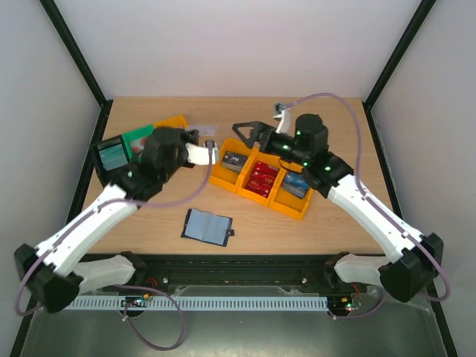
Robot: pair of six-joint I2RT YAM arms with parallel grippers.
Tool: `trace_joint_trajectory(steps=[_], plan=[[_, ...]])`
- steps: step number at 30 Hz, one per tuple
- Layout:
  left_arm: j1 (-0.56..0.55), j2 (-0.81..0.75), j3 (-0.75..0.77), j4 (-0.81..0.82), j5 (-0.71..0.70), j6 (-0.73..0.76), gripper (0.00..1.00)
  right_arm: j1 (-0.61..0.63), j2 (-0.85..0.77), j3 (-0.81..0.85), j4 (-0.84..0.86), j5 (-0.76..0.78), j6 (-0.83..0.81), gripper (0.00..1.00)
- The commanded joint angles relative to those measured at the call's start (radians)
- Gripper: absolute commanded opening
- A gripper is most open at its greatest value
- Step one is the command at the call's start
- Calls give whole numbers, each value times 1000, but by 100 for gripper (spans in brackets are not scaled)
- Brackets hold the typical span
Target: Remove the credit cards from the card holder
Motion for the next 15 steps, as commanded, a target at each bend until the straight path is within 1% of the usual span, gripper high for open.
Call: trace_joint_trajectory(steps=[1, 3, 5, 7, 9, 12, 15], plan=[[136, 219, 233, -612, -62, -379, 2, -81, -84, -2, -139, 124, -135, 99], [202, 327, 348, -737, -3, -433, 2, -122, -108, -10, -172, 143, -162, 99], [268, 437, 469, -823, 61, -474, 2, -152, -129, -17, -196, 161, -185, 99], [319, 544, 580, -846, 87, -495, 2, -166, -146, -18, -217, 183, -218, 99], [357, 634, 622, -784, 65, -490, 2, -169, -158, -18, -231, 193, -234, 99], [401, 705, 631, -633, 53, -445, 2, -171, -168, -16, -245, 194, -247, 99], [448, 772, 641, -536, 67, -403, 2, -171, -174, -17, -260, 211, -258, 99]])
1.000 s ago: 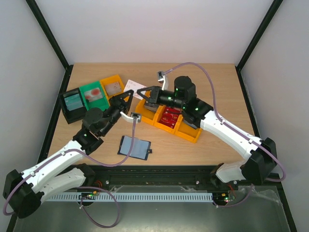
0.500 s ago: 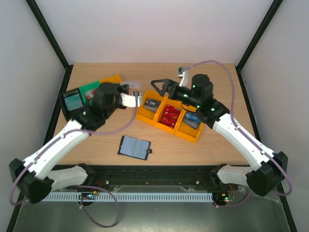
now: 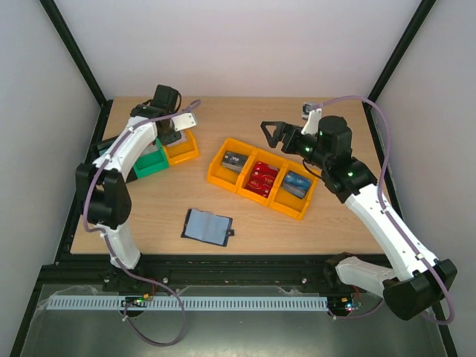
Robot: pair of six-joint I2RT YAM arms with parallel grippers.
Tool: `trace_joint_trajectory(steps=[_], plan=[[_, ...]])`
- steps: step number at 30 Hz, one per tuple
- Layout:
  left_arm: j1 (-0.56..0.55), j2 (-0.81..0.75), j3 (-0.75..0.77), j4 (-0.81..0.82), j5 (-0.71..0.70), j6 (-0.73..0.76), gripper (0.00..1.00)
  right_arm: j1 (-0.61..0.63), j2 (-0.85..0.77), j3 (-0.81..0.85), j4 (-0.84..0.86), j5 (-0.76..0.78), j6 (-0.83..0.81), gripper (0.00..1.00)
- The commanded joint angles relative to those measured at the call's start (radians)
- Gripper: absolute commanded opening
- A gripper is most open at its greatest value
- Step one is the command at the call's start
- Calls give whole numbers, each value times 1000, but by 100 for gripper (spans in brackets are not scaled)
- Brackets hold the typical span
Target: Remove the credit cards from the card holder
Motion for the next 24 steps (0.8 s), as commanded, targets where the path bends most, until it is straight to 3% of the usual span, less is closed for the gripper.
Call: trace_joint_trajectory(steps=[1, 9, 24], plan=[[58, 78, 38, 117, 26, 30, 2, -3, -26, -8, -49, 44, -51, 99], [85, 206, 42, 333, 47, 56, 2, -3, -4, 10, -50, 47, -64, 99], [112, 332, 27, 461, -27, 149, 2, -3, -9, 22, -56, 72, -87, 99]])
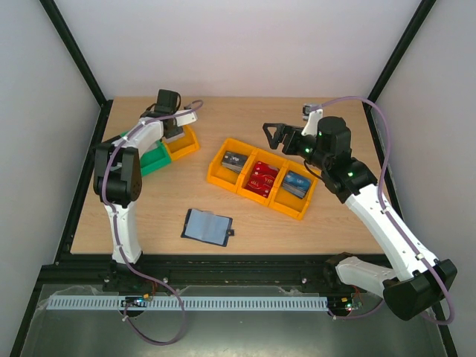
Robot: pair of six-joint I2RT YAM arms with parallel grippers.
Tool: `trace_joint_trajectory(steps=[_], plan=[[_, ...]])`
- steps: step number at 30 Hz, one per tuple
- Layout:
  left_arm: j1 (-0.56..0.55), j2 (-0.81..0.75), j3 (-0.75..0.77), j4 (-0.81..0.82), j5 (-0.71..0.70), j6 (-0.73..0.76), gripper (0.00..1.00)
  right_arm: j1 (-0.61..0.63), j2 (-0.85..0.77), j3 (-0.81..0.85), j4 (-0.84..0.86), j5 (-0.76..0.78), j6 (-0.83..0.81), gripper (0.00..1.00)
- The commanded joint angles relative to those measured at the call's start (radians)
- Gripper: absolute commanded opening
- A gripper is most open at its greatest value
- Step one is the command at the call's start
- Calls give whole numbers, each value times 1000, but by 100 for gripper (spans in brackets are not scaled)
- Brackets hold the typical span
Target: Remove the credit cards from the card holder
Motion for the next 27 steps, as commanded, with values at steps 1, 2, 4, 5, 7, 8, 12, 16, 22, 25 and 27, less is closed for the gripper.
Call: trace_joint_trajectory(steps=[1, 2, 4, 5, 7, 8, 12, 16, 22, 25, 27], plan=[[16, 20, 4, 22, -38, 44, 2, -2, -3, 22, -12, 18, -19, 99], [21, 12, -1, 23, -34, 45, 2, -2, -2, 23, -11, 18, -21, 99], [32, -6, -7, 26, -37, 41, 2, -3, 0, 21, -8, 17, -21, 99], [38, -9, -6, 27, -44, 32, 2, -3, 2, 23, -6, 15, -22, 99], [46, -10, -6, 19, -62, 14, 2, -2, 8, 25, -5, 13, -25, 99], [46, -6, -6, 11, -69, 6, 2, -3, 10, 26, -3, 11, -27, 99], [44, 12, -8, -33, -92, -33, 2, -3, 11, 29, -3, 8, -29, 99], [45, 4, -33, -18, -105, -40, 2, -3, 6, 28, -8, 5, -36, 99], [40, 14, -84, 102, -101, -52, 2, -3, 5, 31, -14, -2, -40, 99], [42, 32, -83, 158, -110, -60, 2, -3, -2, 32, -19, -4, -41, 99], [42, 43, -85, 186, -117, -58, 2, -2, -9, 32, -25, -3, -43, 99]])
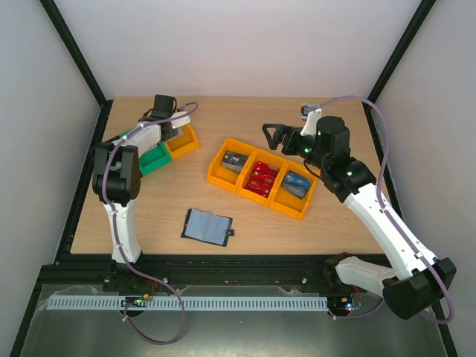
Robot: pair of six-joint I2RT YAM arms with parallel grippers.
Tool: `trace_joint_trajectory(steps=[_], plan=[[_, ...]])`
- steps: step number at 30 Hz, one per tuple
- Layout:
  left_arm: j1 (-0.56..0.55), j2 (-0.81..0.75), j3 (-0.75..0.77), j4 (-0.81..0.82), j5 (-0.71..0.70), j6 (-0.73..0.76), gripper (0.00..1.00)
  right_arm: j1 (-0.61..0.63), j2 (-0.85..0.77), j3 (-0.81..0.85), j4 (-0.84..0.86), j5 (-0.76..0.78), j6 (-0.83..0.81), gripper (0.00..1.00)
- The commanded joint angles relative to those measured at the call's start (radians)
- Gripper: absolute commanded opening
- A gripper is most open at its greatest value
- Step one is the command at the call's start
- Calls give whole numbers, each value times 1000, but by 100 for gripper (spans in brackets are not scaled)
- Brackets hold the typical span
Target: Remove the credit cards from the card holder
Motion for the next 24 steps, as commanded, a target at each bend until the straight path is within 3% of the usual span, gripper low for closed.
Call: trace_joint_trajectory(steps=[1, 6, 12, 24], plan=[[8, 33, -12, 88, -34, -17, 2, -2, -21, 31, -28, -2, -20, 99], [11, 71, -12, 102, -60, 8, 4, -2, -33, 22, -27, 2, -17, 99], [10, 36, -12, 98, 2, -42, 55, -2, -35, 25, -34, -2, -19, 99], [31, -91, -17, 55, 170, -105, 79, -2, -33, 20, -29, -20, -20, 99]])
